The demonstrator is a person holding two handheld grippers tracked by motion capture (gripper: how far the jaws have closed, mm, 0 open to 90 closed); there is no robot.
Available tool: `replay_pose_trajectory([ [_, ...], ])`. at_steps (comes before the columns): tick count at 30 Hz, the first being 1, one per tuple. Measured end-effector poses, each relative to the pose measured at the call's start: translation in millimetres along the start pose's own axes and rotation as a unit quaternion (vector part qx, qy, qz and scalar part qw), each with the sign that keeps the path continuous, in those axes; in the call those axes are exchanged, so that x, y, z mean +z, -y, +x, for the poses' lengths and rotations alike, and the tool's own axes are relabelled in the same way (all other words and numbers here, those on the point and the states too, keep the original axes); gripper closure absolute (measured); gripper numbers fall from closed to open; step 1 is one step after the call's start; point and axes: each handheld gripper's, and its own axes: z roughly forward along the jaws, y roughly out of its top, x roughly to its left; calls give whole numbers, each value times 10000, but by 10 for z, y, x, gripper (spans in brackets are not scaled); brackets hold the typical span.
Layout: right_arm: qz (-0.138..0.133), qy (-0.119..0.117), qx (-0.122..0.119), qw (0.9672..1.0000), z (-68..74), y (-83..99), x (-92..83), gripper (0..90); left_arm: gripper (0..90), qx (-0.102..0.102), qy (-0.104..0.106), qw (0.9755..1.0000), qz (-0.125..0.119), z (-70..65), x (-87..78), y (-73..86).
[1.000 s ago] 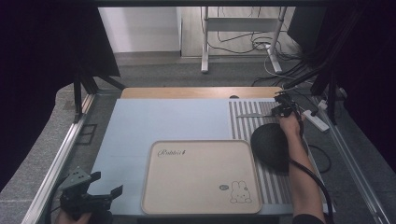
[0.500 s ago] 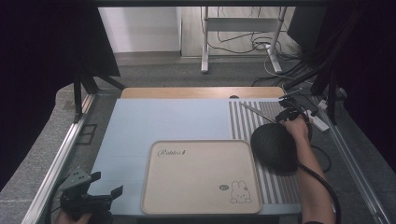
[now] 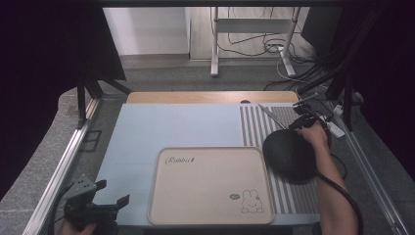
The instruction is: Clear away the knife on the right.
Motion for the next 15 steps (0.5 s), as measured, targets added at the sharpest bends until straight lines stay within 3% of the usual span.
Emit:
replay_pose_trajectory([
  [3, -260, 79, 63, 9996, 6, -32, -66, 838, 28, 12, -5, 10000, 4, -2, 1, 0],
  [7, -566, -38, 222, 9981, 35, -83, -153, 723, 28, 11, -3, 10000, 4, -1, 0, 0],
  [10, -518, -169, 305, 9980, 54, -116, -151, 592, 28, 16, -12, 10000, 7, -4, 1, 0],
  [15, -612, -97, 344, 9975, 90, -172, -118, 288, 28, 16, -12, 10000, 9, -3, 1, -1],
])
